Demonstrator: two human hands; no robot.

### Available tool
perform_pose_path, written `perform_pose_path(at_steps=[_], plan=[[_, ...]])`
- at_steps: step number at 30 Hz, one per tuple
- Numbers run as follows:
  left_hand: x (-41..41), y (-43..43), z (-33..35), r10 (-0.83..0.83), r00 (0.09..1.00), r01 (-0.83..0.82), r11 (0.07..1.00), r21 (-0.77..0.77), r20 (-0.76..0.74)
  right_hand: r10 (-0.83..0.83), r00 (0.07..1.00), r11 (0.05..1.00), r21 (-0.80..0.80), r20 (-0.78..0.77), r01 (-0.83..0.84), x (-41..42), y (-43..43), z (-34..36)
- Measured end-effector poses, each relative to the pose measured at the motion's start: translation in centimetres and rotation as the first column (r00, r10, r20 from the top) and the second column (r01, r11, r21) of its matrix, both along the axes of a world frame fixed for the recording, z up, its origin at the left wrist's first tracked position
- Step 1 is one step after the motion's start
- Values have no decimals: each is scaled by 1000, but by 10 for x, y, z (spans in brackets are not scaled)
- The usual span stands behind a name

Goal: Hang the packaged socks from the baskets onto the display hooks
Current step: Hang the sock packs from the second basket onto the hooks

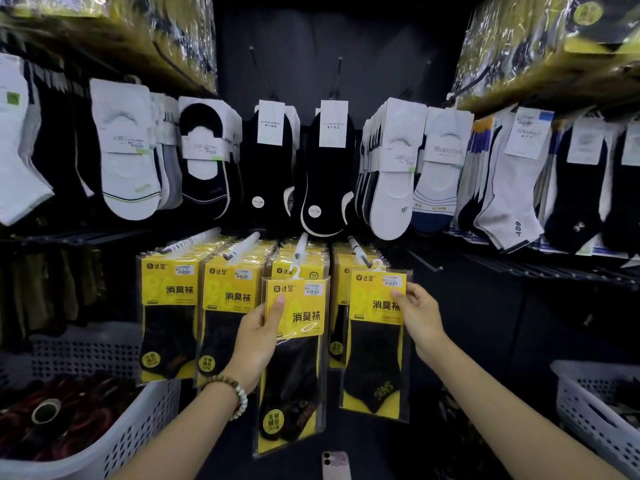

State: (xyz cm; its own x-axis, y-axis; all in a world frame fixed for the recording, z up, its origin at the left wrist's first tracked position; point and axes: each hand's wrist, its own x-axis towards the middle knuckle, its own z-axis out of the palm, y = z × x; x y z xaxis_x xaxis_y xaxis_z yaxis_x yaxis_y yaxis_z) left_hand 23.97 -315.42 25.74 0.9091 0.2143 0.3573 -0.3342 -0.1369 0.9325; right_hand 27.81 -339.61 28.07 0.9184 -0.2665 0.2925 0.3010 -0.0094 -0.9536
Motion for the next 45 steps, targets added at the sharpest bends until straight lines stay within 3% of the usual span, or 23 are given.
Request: perform_pose_path(at_steps=[5, 11, 18, 23, 27, 30, 34, 45], plan=[[10, -1, -6, -28, 1000, 28, 1000, -9, -6, -12, 1000, 999, -41, -24, 11, 34, 13, -5], [15, -6, -11, -78, 995, 73, 995, -75, -63, -225, 961, 974, -3, -160, 227, 63, 13, -25], [9, -14, -15, -107, 991, 96, 988, -124, -79, -309, 913, 950, -44, -265, 309, 46, 2, -48], [4, -24, -18, -145, 982, 132, 985, -111, -118, -27, 978, 1000, 6, -209, 29, 7, 18, -39], [-4, -44, -14, -202, 972, 192, 977, -98, -115, 215, 961, 976, 4, -171, -218, -26, 37, -26], [-9, -59, -12, -241, 965, 232, 969, -91, -105, 286, 953, 958, 27, -99, -285, -40, 40, -27], [-9, -69, -14, -283, 955, 277, 958, -74, -90, 212, 976, 975, 83, -55, -207, -47, 25, -31], [19, -87, -6, -296, 949, 303, 951, 60, -103, -52, 999, 998, 34, -16, 53, -2, 5, -4]])
